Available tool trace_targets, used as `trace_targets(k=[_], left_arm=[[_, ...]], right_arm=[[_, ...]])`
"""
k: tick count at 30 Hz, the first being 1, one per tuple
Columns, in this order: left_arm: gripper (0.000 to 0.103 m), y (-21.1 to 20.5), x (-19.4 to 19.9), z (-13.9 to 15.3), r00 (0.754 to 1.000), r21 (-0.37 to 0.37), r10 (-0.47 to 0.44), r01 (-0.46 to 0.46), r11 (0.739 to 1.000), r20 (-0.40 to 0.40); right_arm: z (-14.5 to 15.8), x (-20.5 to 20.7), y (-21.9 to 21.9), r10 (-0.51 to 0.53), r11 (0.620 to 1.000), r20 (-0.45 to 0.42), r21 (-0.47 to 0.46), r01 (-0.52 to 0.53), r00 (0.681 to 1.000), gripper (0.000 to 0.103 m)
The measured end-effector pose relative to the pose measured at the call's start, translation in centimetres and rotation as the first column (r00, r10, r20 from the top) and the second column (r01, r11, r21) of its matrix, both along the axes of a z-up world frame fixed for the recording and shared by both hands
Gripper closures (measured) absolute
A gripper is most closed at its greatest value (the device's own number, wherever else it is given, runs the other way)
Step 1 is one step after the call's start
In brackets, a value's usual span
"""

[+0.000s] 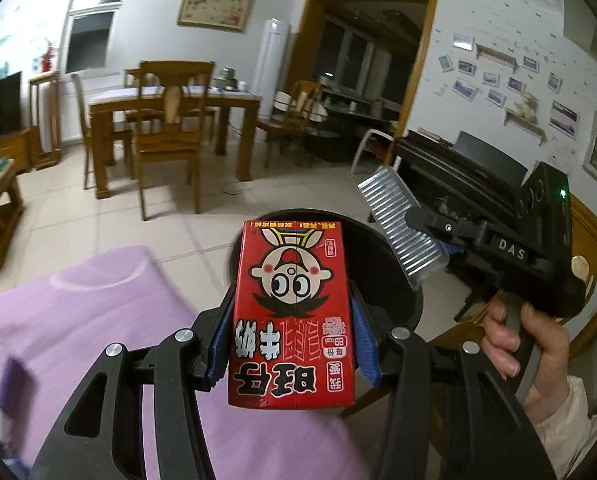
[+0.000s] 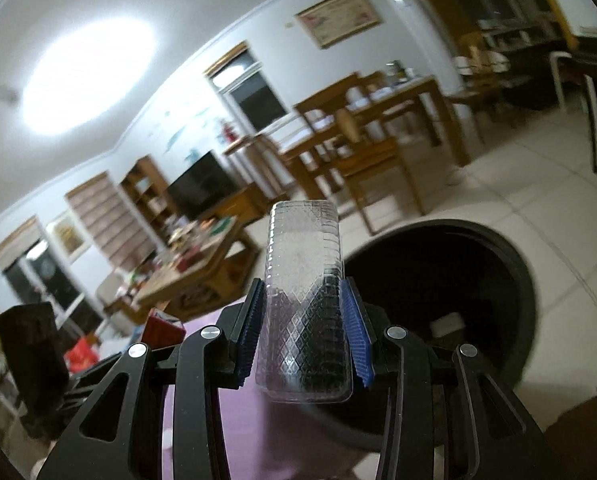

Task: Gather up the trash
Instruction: 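Carry the red box and clear tray over the bin and open both grippers, then grasp a thin strip with the left gripper while the right grasps the purple marker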

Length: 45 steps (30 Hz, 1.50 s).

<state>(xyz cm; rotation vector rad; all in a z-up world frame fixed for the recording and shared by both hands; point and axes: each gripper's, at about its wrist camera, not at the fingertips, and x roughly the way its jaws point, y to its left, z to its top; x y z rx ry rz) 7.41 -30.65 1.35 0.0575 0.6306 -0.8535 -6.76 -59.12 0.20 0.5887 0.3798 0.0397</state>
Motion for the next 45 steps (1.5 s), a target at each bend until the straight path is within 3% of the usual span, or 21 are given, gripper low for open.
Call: trace_targets(k=[9,21,22,23,24,25,28,36,45], left_arm=[[0.053,-5.1,1.8,-2.3,0.998,0.034,-0.047,0.048,0.998,-0.041],[0.051,-7.4,2.9,-3.3,0.996,0.074,-0.046,0.052,0.996,-0.076],[0.042,-7.7,2.9,-3.2,0.996,0.078,-0.047,0.053,0.996,-0.078],[0.032,-7.6,2.8,-3.2,0.996,0.080,-0.045,0.051,0.995,-0.076],[0.016,-7.4,2.5,-2.9,0.998,0.077,-0.035,0.039,0.996,-0.057],[0.010,-7.2,2.3,-2.7,0.999,0.073,-0.028,0.031,0.997,-0.037],[0.007,-6.9,1.7,-2.1,1.000,0.086,-0.028,0.028,0.996,0.000],[0.006,-3.1,0.8,-0.7,1.000,0.075,0.008,-0.009,0.997,0.019],[0.006,6.3,0.1,1.1,0.987,0.042,0.159,-0.160,0.986,0.011]], right_arm=[[-4.3,0.1,-5.3,-0.066,0.996,-0.055,0.052,0.069,0.996,0.064],[-5.7,3.6,-5.0,-0.051,0.996,-0.076,0.063,0.055,0.996,0.059],[-5.9,4.2,-5.1,-0.041,0.997,-0.078,0.062,0.046,0.996,0.049],[-5.8,4.5,-5.1,-0.040,0.997,-0.078,0.062,0.045,0.996,0.031],[-5.8,4.7,-5.1,-0.050,0.996,-0.074,0.064,0.055,0.996,0.022],[-5.7,4.7,-5.1,-0.055,0.996,-0.066,0.066,0.060,0.996,0.013],[-5.4,5.3,-4.6,-0.064,0.996,-0.051,0.051,0.066,0.997,0.005],[-4.9,6.0,-2.8,-0.031,0.999,-0.072,0.036,0.034,0.997,0.005],[-3.6,8.5,3.5,0.075,0.997,-0.094,-0.013,-0.077,0.993,0.005]])
